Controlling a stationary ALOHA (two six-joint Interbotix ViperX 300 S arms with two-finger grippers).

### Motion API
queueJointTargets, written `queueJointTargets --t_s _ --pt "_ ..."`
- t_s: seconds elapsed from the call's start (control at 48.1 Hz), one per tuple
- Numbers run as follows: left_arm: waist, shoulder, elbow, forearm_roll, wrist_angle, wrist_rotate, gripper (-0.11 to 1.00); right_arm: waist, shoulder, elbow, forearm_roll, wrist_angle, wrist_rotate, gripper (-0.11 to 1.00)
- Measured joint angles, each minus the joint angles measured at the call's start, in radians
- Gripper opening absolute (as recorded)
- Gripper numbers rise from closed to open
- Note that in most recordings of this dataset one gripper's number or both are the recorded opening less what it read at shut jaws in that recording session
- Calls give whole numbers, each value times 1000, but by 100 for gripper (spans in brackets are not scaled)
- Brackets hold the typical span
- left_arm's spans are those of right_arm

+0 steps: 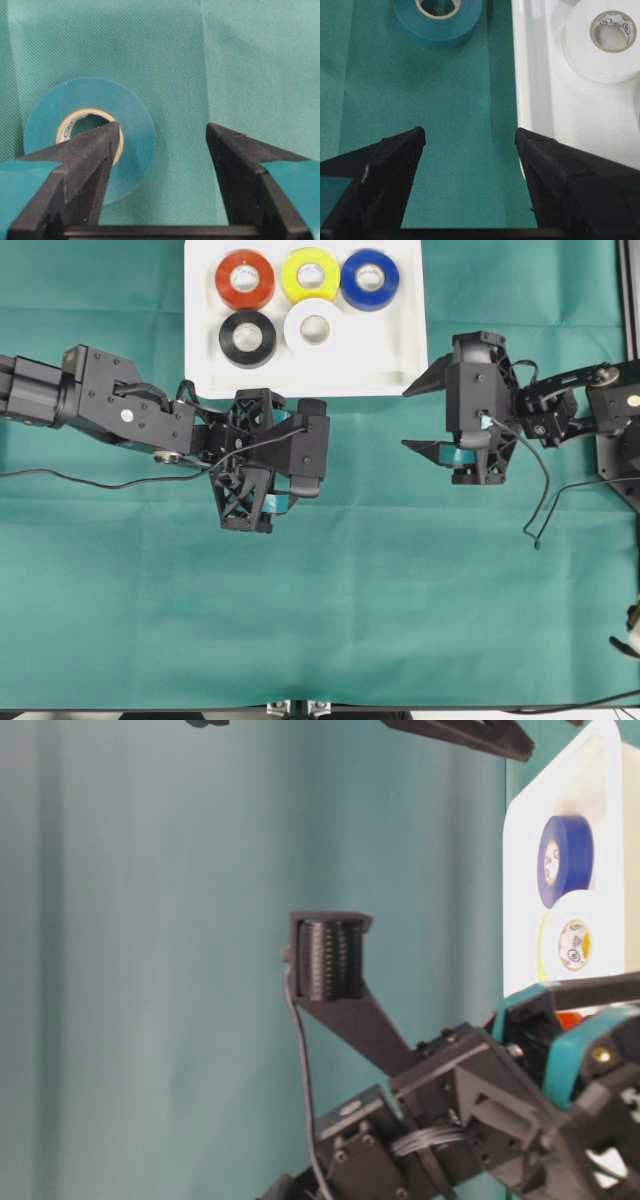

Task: Put the tape alternately from left to right into the white case.
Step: 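Move left gripper over teal roll and lower into its hole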

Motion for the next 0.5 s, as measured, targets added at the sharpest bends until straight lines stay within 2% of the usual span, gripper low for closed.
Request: queueJointTargets --t_s 0.499 --pt "31 14 0 0 21 3 97 0 0 0 0 -9 0 79"
